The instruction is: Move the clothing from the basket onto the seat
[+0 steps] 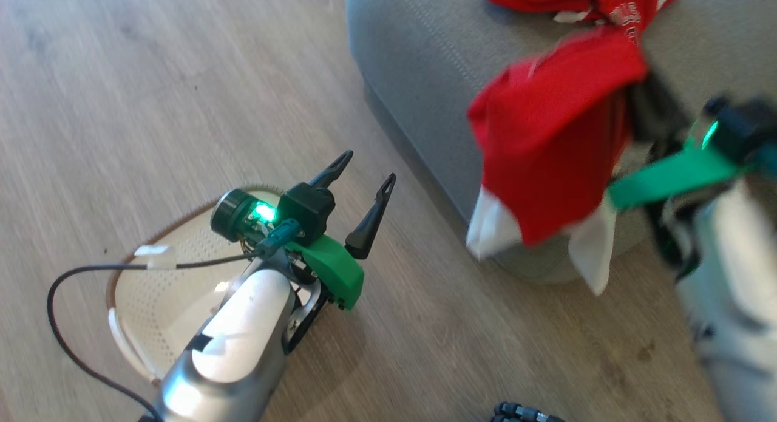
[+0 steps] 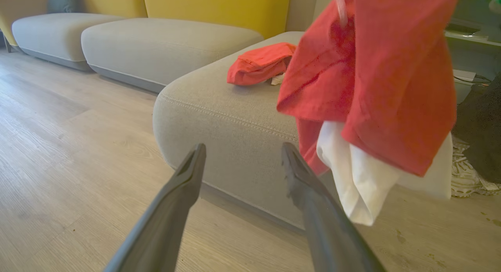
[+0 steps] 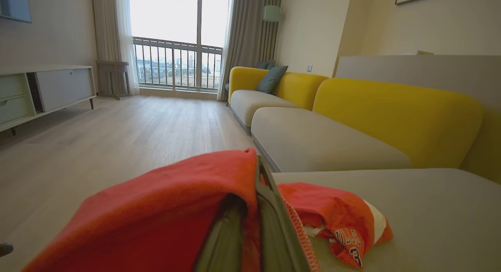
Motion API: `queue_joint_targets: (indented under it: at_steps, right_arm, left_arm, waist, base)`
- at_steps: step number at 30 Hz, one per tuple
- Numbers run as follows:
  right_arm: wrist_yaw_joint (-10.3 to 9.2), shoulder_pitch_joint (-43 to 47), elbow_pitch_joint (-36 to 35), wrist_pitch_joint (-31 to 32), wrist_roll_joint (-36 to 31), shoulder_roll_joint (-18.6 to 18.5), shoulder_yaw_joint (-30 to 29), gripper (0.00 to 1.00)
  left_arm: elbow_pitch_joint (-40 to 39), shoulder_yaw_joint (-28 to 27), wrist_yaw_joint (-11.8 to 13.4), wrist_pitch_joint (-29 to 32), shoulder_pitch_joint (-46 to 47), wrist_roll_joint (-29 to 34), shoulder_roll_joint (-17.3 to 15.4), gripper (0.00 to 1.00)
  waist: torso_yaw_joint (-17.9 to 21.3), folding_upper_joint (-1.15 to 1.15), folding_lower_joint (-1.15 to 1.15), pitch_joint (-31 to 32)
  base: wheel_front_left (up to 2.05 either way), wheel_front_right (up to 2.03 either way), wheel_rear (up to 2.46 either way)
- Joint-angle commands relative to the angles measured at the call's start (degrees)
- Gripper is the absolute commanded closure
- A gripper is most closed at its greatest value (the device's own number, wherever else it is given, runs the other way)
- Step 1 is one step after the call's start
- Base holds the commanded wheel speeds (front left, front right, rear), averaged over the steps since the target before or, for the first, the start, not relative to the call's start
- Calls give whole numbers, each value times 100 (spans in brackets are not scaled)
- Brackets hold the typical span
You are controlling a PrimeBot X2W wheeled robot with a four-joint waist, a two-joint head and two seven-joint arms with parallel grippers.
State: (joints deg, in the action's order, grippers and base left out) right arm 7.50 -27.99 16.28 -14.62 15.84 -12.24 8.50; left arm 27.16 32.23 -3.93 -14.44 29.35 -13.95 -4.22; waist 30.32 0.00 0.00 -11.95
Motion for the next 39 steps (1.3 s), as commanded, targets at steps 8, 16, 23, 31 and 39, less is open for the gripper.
queue_joint_targets:
  at_steps: [8,16,23,31,39]
  right_arm:
    - [-1,-1683,174,4,-224,-941,-171,100]
    - [-1,-3380,853,325,-478,-2019,-674,100]
    - [-1,-4090,1595,658,-784,-2701,-1379,100]
    - [-1,-4534,2673,791,-1136,-3107,-2642,100]
    - [-1,-3980,3910,567,-1344,-2708,-3551,100]
  left_arm:
    - [-68,-83,-94,-56,353,165,-161,0]
    - [-25,81,-162,37,632,251,-297,0]
    - [-159,242,-205,118,837,331,-359,0]
    - [-343,453,-254,214,1013,381,-440,0]
    - [-447,507,-248,292,1011,339,-532,0]
  waist:
    - [-287,0,0,-516]
    - [-601,0,0,-1155]
    - [-887,0,0,-1579]
    - [-1324,0,0,-2087]
    - [-1500,0,0,-2326]
  base:
    - [0,0,0]
    - [0,0,0]
    - [0,0,0]
    - [0,0,0]
    - [0,0,0]
